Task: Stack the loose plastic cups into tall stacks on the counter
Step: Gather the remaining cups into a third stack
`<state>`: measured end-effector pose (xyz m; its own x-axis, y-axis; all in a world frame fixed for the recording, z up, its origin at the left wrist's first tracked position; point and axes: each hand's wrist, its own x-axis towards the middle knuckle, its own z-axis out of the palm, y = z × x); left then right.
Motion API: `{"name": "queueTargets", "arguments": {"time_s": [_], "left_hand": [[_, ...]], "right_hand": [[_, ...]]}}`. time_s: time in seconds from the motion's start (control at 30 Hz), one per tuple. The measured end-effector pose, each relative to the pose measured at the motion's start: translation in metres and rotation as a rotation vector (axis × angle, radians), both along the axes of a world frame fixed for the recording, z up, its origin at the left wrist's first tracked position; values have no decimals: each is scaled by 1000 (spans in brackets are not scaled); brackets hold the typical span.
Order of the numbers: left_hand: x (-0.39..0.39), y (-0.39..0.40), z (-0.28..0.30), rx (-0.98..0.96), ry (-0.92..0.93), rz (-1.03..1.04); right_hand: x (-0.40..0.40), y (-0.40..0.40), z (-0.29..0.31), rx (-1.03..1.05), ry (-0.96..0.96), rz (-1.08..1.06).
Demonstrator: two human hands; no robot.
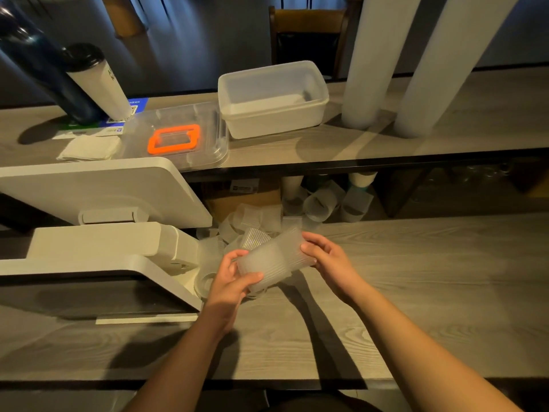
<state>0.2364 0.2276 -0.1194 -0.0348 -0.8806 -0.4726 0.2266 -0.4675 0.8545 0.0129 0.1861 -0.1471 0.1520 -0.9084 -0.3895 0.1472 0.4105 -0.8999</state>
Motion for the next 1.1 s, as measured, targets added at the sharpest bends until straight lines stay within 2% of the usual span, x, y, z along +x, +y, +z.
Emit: {"name": "queueTargets", "arguments": {"time_s": [0.1, 0.27, 0.47, 0.6, 0.7, 0.8, 0.93, 1.1], "left_hand": [[2, 0, 0, -5, -39, -9], [-2, 3, 1, -14, 0, 23], [1, 7, -3, 44, -33, -4], [6, 9, -5, 39, -137, -24], [11, 10, -9, 42, -149, 163], [17, 8, -12, 50, -140, 273], [23, 6, -18, 105, -161, 321], [25, 5, -18, 102, -239, 284]], "right_hand": [[3, 4, 5, -25, -28, 26], [20, 11, 9, -89, -1, 86], [33, 13, 4, -27, -1, 135], [41, 6, 9, 9, -63, 180], [50, -9, 4, 68, -27, 85], [59, -26, -6, 134, 107, 33], [77, -45, -23, 192, 289, 34], [95, -56, -20, 235, 283, 38]]}}
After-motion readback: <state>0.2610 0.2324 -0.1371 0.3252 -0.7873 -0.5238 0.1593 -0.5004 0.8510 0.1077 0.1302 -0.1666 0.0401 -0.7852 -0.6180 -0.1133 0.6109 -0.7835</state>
